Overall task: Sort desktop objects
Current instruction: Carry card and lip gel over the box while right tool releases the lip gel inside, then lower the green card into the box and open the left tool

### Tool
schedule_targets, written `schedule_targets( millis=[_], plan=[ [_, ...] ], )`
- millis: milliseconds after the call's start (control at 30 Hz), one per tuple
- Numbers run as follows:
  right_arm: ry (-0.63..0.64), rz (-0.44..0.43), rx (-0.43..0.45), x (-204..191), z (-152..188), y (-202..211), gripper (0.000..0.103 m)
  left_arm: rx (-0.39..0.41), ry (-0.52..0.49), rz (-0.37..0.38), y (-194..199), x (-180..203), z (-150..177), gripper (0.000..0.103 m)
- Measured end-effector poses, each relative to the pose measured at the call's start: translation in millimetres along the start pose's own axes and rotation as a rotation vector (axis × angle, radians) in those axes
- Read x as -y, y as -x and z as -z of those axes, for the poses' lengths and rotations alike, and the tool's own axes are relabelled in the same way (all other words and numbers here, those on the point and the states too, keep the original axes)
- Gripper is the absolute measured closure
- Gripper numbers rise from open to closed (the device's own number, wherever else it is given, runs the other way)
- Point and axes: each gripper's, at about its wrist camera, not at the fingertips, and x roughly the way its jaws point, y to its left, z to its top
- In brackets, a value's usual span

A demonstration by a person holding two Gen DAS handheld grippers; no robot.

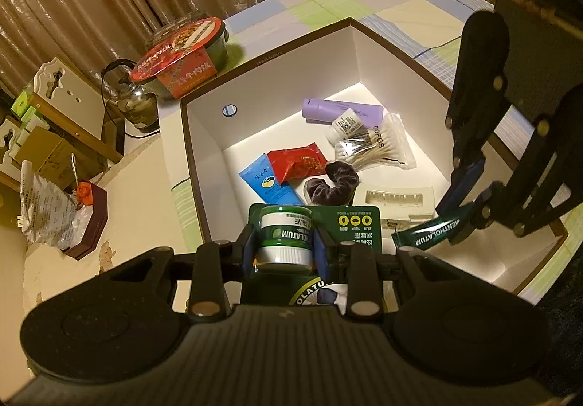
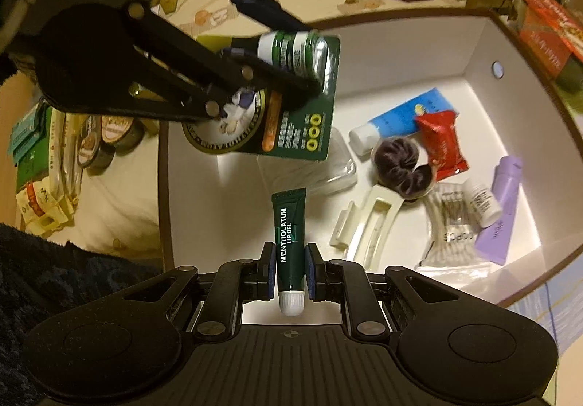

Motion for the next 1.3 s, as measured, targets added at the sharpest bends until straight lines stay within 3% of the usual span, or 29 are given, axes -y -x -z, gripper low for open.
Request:
schedule_targets(
  millis=[400, 667, 1033, 1300],
  plan=[
    [0.003, -0.018, -0.073, 4.1, -0.4, -22.0, 0.087, -0.011, -0.008, 0.032, -7.9, -7.6, 8.4, 0.075],
    [-0.025, -0.01, -0.07, 9.6, 0.9, -17.6, 0.087, -0.003, -0.028, 0.048, -10.2, -9.6, 9.3, 0.075],
    [-0.093, 0.051, 0.007, 25.5, 2.0, 10.5, 0.087, 0.02, -0.115, 0.093, -15.7, -5.4, 4.8, 0.075],
    [-0.129, 0.099, 0.075, 31.2, 1.1, 36.6, 0.087, 0.047, -0.249, 0.181, -21.2, 14.5, -0.3, 0.075]
  ],
)
